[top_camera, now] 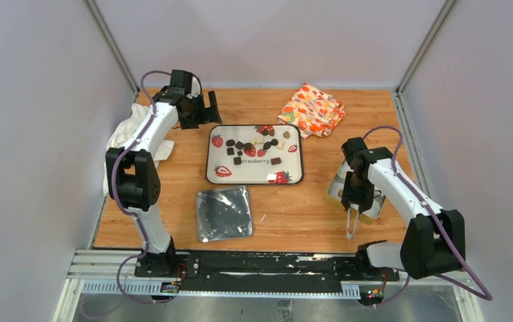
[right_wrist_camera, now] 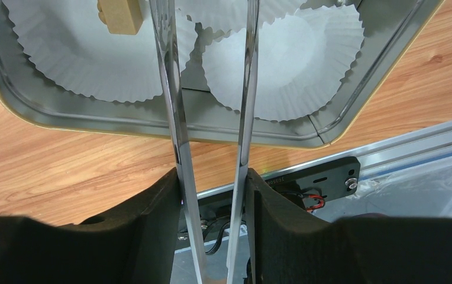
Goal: Pack the chocolate
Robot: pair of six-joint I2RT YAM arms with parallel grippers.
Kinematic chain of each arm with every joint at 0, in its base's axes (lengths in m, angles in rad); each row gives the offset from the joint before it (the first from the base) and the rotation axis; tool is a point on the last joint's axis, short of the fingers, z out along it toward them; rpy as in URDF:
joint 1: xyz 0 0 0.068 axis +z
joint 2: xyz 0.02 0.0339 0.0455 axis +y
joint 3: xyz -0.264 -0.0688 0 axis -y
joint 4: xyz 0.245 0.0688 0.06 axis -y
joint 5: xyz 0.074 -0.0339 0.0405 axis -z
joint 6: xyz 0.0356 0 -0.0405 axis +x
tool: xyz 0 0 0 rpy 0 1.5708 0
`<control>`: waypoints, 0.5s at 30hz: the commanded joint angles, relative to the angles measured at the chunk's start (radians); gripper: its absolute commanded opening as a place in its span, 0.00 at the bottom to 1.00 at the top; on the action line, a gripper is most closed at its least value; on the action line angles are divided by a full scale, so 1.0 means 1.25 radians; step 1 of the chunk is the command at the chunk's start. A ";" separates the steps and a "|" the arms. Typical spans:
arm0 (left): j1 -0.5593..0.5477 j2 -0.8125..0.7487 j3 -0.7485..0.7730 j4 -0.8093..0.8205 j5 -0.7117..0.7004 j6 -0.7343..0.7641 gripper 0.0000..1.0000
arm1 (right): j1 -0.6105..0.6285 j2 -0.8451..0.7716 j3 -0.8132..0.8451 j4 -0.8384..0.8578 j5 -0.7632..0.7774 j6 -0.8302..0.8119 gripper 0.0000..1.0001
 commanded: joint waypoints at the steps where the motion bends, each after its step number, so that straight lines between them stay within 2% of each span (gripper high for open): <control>1: 0.006 0.013 0.025 0.003 0.015 0.004 1.00 | -0.015 0.005 -0.004 -0.018 0.012 -0.006 0.45; 9: 0.006 0.010 0.021 0.004 0.015 0.011 1.00 | -0.015 -0.004 -0.004 -0.021 0.008 -0.004 0.44; 15: 0.006 0.006 0.017 0.004 0.013 0.013 1.00 | -0.009 -0.027 0.059 -0.049 -0.011 -0.028 0.27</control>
